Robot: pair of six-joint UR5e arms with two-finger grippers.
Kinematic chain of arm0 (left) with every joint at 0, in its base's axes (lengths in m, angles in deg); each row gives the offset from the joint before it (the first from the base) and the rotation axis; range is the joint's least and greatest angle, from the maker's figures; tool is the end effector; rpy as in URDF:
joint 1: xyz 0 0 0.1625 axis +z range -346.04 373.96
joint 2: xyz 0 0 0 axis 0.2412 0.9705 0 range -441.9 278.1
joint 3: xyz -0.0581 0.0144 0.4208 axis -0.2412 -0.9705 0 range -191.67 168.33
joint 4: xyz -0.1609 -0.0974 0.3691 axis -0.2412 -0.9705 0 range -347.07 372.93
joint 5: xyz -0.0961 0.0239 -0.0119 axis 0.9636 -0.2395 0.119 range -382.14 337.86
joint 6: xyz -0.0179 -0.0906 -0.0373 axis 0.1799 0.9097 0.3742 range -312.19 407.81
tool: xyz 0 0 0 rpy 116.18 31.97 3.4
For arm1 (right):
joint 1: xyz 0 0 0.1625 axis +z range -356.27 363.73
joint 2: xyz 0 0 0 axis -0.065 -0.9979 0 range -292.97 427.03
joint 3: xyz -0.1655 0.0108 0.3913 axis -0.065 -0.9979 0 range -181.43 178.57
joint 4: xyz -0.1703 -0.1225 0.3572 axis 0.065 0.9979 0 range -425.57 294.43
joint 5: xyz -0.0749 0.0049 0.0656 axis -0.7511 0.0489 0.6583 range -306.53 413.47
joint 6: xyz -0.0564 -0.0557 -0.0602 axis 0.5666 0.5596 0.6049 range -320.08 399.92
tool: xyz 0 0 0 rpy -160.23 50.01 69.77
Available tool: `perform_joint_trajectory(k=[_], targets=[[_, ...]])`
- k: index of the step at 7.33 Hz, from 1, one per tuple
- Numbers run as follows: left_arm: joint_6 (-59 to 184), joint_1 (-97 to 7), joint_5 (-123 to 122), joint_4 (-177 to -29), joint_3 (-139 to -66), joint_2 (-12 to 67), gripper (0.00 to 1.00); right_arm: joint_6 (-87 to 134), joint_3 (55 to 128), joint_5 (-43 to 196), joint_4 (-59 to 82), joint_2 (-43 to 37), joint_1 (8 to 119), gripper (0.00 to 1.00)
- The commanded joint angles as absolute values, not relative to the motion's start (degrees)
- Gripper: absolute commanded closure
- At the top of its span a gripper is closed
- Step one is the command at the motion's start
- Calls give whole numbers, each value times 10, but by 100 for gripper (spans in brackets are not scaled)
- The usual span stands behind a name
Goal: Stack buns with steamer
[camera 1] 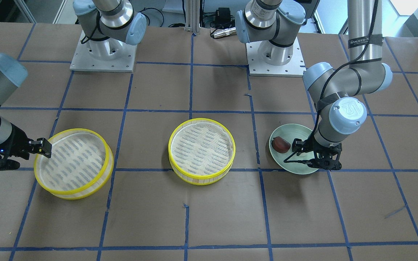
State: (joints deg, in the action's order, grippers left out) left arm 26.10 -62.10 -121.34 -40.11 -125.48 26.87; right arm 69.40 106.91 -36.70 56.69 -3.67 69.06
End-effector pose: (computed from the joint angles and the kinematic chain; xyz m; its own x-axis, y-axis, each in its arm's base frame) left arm 0.0101 -0.5283 0.1919 -0.9823 0.1504 -0.1116 0.1330 0.9797 0.1498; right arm -0.1049 -0.5471 0.2157 -0.9957 -0.0821 -0.0436 -0.0855 0.9929 0.0829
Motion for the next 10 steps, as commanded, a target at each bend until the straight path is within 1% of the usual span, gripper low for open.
perform_joint_trajectory(k=[1, 2, 3, 4, 5, 7, 8, 10], targets=[[296, -614, -1214, -402, -1263, 269, 70, 694, 1069, -369, 568, -31, 690, 66], [304, -614, -1214, -402, -1262, 268, 72, 694, 1068, -370, 567, -30, 690, 78], [301, -614, -1214, -402, -1253, 264, 78, 693, 1068, -370, 567, -30, 690, 88], [302, -614, -1215, -404, -1245, 249, 88, 692, 1067, -370, 567, -31, 690, 92], [303, -614, -1215, -416, -1239, 237, 92, 690, 1067, -371, 569, -31, 690, 92], [322, -619, -1214, -482, -1217, 196, 93, 688, 1063, -372, 562, -37, 690, 93], [356, -629, -1206, -521, -1191, 192, 94, 687, 1050, -376, 552, -45, 690, 93], [463, -711, -1171, -560, -1146, 187, 94, 687, 991, -389, 416, -103, 690, 93]])
